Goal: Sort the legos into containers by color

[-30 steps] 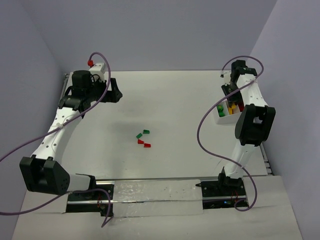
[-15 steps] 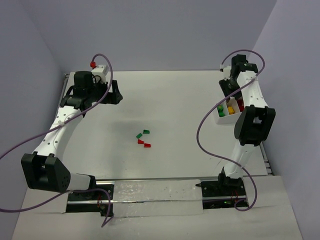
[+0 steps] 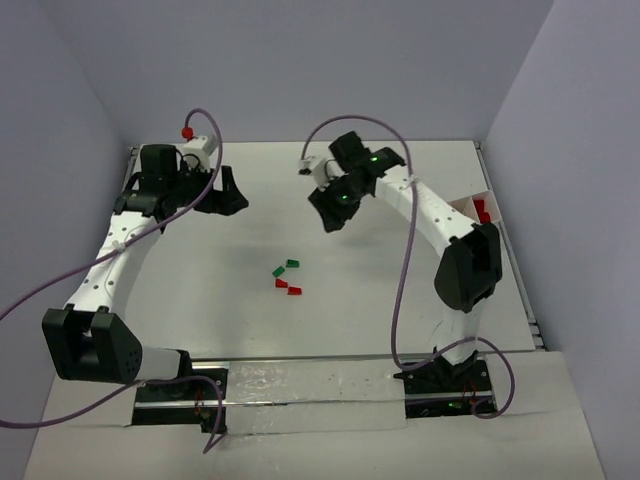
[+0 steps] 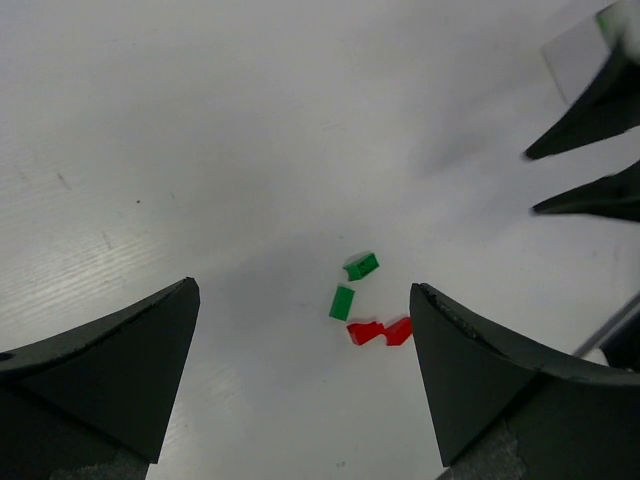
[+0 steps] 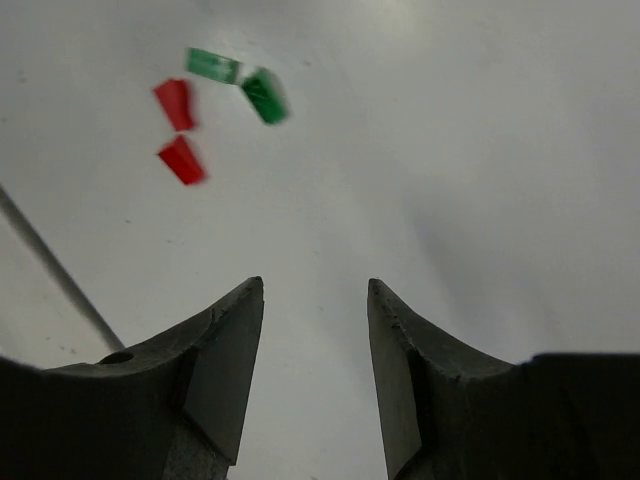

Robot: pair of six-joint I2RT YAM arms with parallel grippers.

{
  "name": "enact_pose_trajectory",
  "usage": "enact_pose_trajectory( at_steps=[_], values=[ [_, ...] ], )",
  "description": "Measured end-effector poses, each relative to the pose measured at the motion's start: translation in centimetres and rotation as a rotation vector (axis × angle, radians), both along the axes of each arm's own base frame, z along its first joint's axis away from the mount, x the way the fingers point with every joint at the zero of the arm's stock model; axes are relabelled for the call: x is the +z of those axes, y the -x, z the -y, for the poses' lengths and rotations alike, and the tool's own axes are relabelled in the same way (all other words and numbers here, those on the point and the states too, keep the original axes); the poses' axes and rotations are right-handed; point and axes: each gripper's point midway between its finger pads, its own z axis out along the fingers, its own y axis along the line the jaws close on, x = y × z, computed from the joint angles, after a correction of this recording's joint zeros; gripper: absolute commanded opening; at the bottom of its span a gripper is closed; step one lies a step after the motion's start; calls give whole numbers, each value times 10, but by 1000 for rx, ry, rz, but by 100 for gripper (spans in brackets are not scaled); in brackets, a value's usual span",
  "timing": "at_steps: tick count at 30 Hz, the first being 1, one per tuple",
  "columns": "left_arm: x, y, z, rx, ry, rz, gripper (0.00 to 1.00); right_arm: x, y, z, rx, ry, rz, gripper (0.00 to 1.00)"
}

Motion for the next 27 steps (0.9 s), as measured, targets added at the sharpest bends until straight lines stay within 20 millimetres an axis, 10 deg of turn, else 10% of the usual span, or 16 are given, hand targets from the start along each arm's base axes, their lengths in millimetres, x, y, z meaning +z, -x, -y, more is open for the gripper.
enact_pose_trajectory(
  at_steps=[7,27],
  values=[
    [21,5,-20,-37,205,-29,97,-59,31,-72,189,-22,-112,52],
    [25,10,-20,-115,389,-110,97,-120,29,-114,321,97,-57,52]
  ],
)
